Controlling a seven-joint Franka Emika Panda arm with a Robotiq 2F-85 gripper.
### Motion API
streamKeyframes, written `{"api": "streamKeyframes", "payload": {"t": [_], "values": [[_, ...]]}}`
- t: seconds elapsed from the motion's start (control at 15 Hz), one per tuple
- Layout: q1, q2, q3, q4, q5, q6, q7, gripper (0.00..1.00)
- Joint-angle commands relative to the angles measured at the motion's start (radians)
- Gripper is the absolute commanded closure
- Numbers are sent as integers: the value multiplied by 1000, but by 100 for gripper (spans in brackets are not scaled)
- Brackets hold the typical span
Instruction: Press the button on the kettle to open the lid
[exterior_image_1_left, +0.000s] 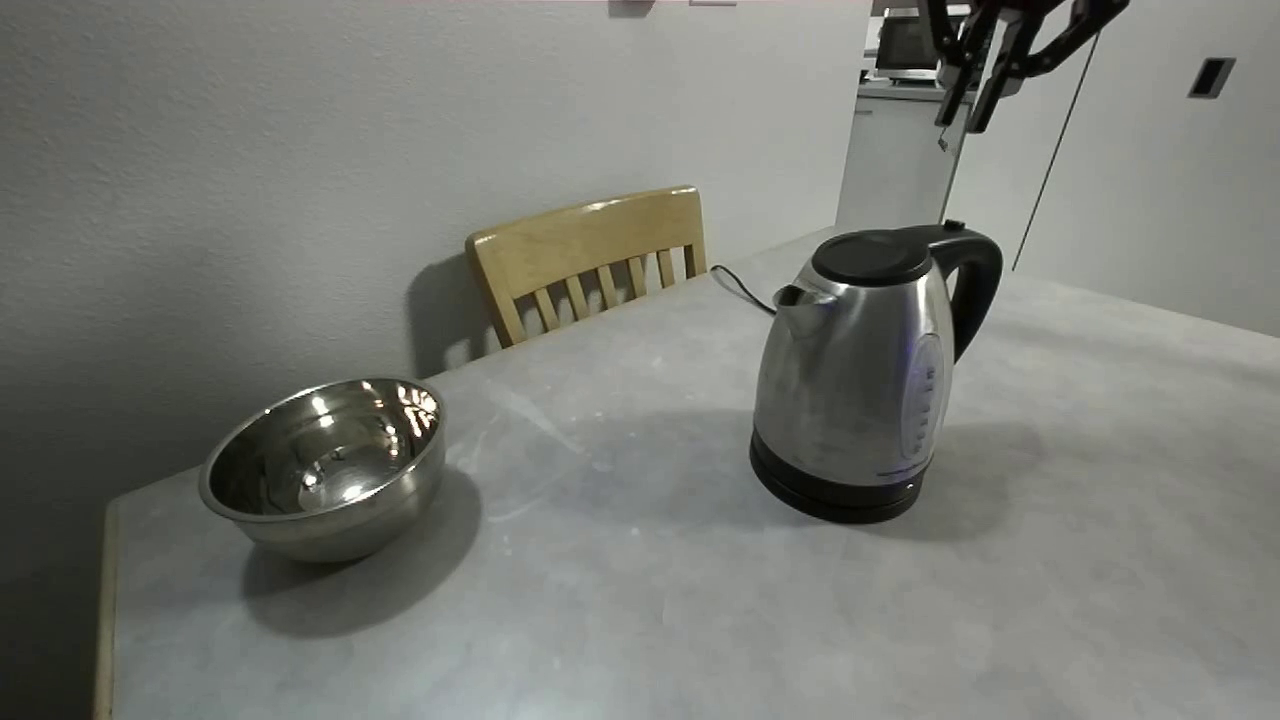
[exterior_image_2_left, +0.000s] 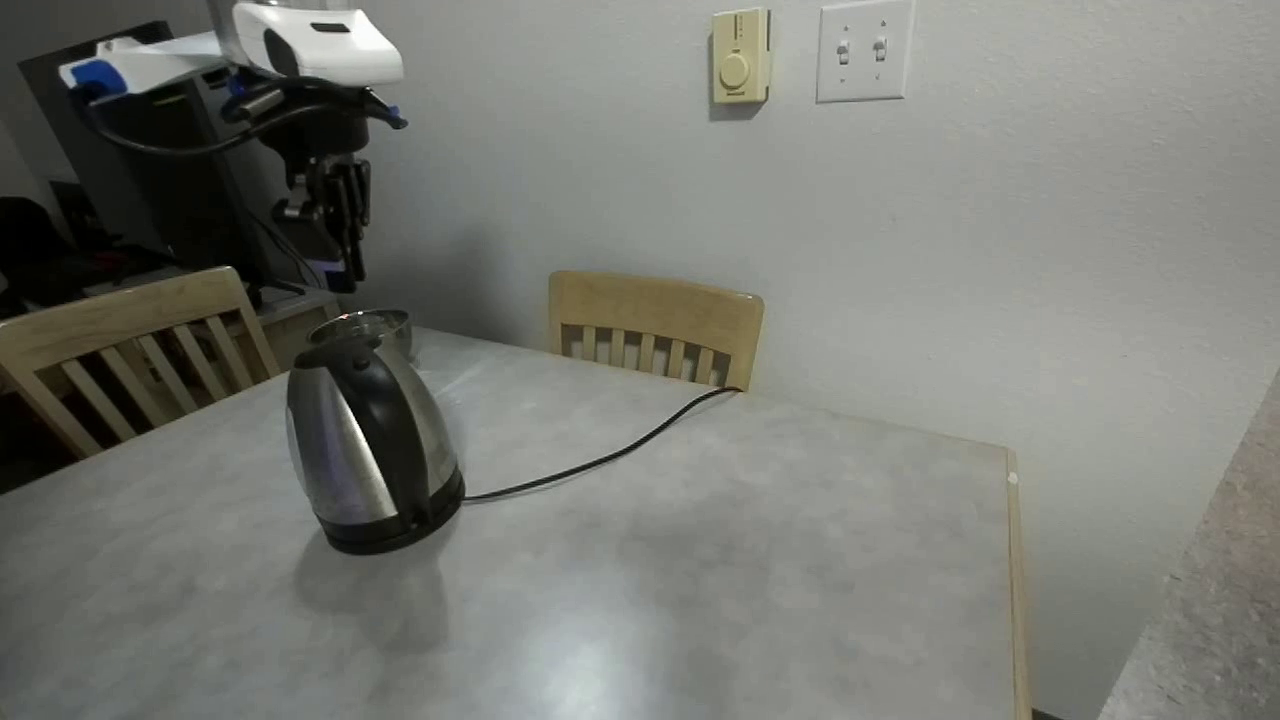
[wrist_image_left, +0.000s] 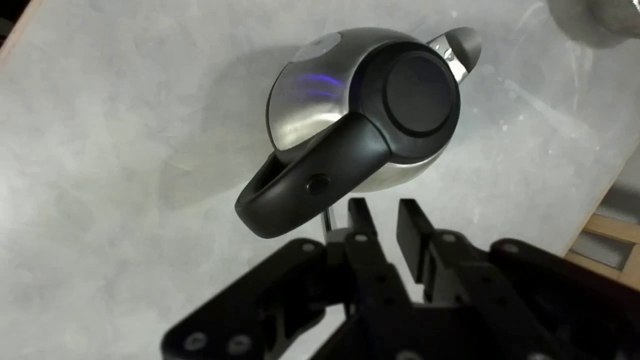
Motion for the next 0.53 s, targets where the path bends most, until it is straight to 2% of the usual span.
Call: {"api": "streamKeyframes", "payload": {"t": [0.0,0.47], "values": [[-14,34,-1,37,-57,-36,164,100],[-5,64,2,51,-45,-69,368,100]]}}
